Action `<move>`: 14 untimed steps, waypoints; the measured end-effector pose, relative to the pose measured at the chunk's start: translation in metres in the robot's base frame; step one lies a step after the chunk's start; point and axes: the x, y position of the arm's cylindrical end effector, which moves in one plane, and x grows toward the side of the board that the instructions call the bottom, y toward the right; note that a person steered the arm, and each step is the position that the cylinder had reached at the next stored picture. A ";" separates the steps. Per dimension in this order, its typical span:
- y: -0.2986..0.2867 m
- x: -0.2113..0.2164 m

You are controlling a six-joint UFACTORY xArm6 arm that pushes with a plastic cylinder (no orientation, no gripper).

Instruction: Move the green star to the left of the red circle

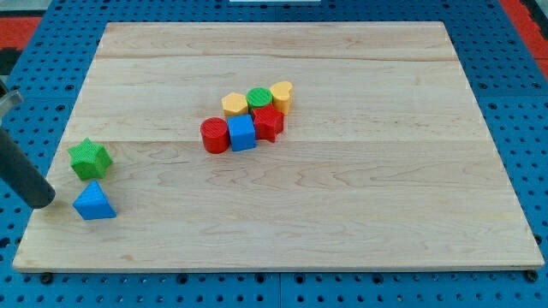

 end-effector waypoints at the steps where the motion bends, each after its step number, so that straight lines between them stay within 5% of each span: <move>1: -0.004 0.000; 4: -0.003 -0.005; 7: 0.085 -0.048; 14: 0.006 -0.050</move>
